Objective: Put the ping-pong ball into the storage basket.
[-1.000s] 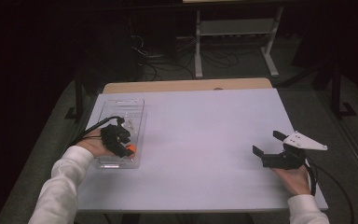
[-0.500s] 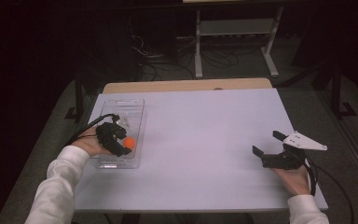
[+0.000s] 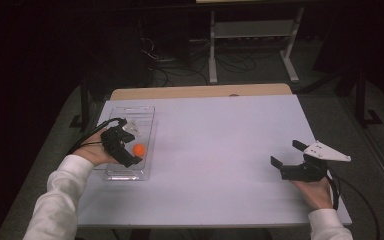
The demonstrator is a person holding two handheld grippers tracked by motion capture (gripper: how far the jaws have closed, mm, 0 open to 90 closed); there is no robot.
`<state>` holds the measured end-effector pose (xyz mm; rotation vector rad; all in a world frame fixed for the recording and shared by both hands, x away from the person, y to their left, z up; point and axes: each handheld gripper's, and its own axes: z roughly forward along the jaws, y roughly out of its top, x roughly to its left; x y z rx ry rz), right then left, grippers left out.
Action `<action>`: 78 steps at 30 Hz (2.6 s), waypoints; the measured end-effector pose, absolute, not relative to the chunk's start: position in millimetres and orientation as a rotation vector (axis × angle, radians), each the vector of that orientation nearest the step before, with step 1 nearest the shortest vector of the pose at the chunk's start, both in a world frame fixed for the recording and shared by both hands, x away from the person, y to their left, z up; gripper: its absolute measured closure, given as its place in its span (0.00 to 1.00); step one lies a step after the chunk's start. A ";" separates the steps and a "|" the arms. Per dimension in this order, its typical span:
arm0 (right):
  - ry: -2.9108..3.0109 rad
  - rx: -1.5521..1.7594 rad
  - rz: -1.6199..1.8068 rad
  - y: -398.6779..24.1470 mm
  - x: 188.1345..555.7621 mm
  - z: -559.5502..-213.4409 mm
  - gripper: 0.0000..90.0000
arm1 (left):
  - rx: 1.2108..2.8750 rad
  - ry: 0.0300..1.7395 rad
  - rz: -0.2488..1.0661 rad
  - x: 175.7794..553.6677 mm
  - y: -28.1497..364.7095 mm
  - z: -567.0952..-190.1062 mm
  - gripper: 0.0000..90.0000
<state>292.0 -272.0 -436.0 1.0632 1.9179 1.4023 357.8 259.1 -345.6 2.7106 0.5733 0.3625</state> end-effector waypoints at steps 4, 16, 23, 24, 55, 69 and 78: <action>1.916 1.063 1.404 -272.0 291.7 -435.9 0.00 | 2.690 0.582 0.377 355.5 261.1 -342.6 0.12; 1.915 1.065 1.405 -272.2 291.1 -435.7 0.00 | 2.593 0.620 0.375 349.3 270.1 -334.2 0.00; 1.916 1.067 1.406 -272.2 290.7 -435.6 0.00 | 2.512 0.623 0.415 338.5 280.3 -331.5 0.00; 1.916 1.067 1.406 -272.2 290.7 -435.6 0.00 | 2.512 0.623 0.415 338.5 280.3 -331.5 0.00; 1.922 1.062 1.398 -271.4 290.5 -436.4 0.00 | 2.310 0.660 0.443 322.6 297.6 -343.3 0.00; 1.926 1.063 1.394 -271.2 290.6 -436.8 0.00 | 2.210 0.682 0.452 312.8 304.5 -355.9 0.00; 1.928 1.064 1.393 -270.3 289.8 -436.8 0.00 | 2.135 0.694 0.474 306.4 309.1 -362.4 0.00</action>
